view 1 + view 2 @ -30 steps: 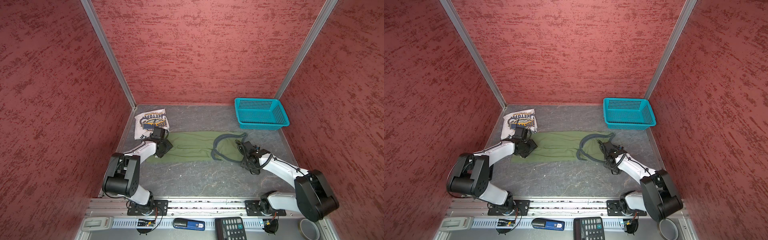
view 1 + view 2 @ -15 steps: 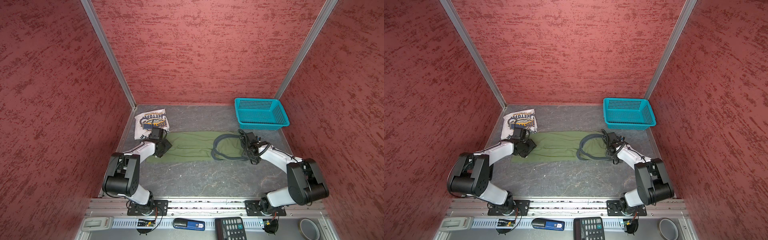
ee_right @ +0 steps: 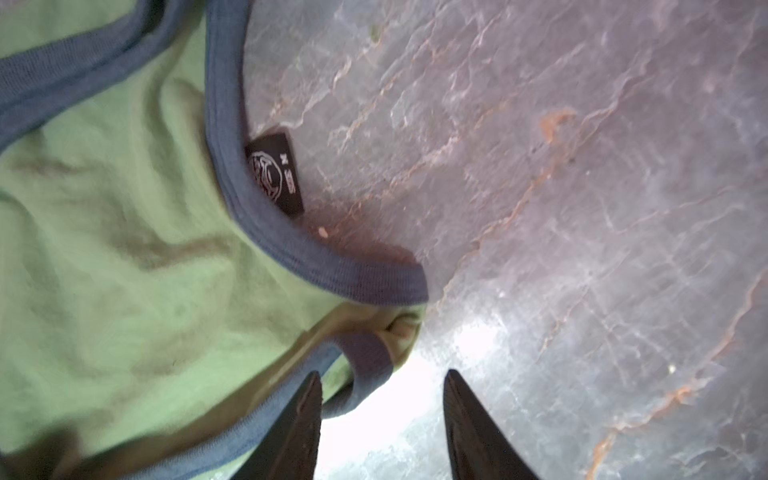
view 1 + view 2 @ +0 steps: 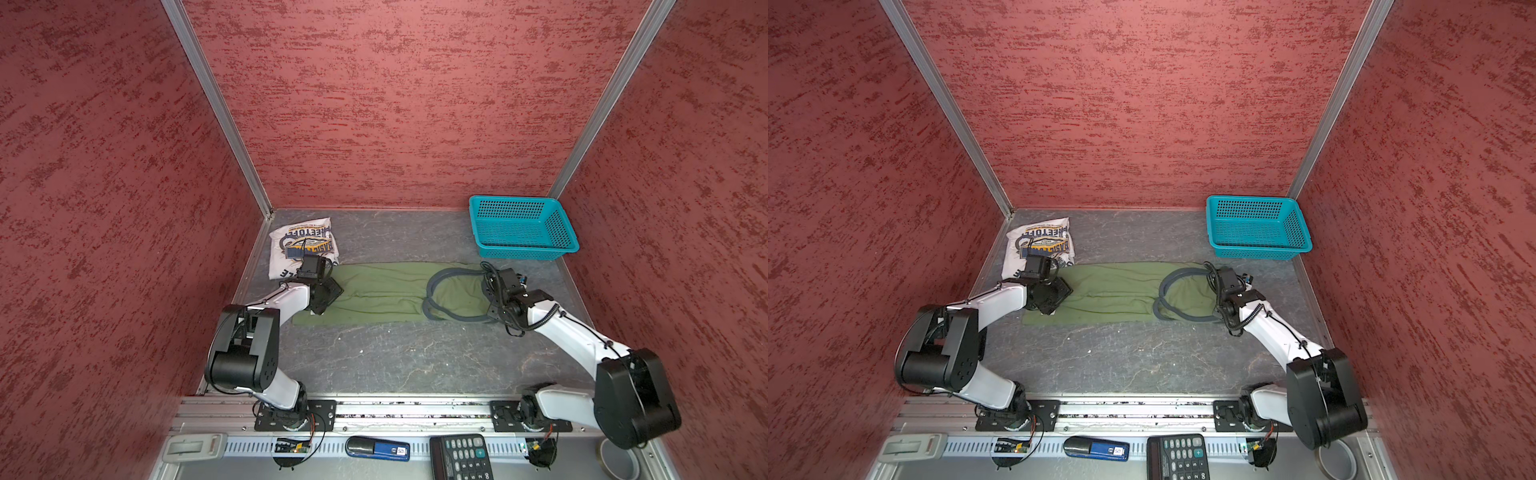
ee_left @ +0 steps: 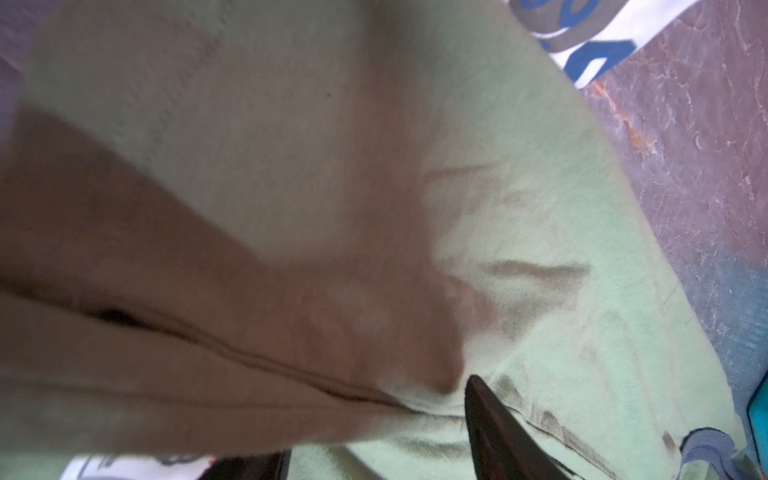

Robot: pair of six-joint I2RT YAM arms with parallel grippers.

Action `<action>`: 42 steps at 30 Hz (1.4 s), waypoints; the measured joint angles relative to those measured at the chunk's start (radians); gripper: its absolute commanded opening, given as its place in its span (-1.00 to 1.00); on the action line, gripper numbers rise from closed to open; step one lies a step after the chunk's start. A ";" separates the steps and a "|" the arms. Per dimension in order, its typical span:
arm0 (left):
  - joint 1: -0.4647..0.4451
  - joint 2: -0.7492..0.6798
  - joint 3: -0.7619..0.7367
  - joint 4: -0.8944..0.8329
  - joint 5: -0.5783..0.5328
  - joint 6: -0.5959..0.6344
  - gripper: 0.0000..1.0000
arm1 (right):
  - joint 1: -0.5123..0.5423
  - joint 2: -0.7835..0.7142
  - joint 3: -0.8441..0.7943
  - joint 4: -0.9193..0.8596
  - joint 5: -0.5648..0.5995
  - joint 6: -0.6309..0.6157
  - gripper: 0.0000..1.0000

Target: Fold and stack the tank tops

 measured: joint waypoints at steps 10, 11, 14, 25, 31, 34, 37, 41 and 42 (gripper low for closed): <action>0.002 0.000 0.000 0.001 0.003 0.003 0.31 | 0.031 0.076 -0.029 0.006 -0.005 0.025 -0.17; 0.003 0.000 0.000 0.002 0.004 0.003 0.30 | 0.031 0.080 -0.029 0.007 0.001 0.025 -0.18; 0.005 0.000 -0.001 0.003 0.006 0.003 0.31 | 0.031 0.098 -0.025 0.011 0.024 0.021 -0.25; 0.008 0.000 -0.002 0.006 0.007 0.004 0.31 | 0.024 0.128 0.042 0.007 0.071 -0.021 -0.97; 0.030 0.000 -0.006 0.026 0.010 0.014 0.31 | -0.029 0.133 0.149 -0.034 0.073 -0.098 -0.96; 0.040 0.001 -0.006 0.029 0.011 0.021 0.31 | -0.055 0.178 0.216 -0.056 0.066 -0.148 -0.92; 0.042 0.003 -0.004 0.029 0.012 0.025 0.31 | -0.080 0.249 0.264 -0.064 0.048 -0.194 -0.85; 0.042 0.011 0.005 0.028 0.012 0.031 0.34 | -0.105 0.310 0.284 -0.078 0.027 -0.231 -0.61; 0.042 0.011 0.005 0.029 0.013 0.033 0.35 | -0.107 0.319 0.284 -0.082 0.024 -0.236 -0.55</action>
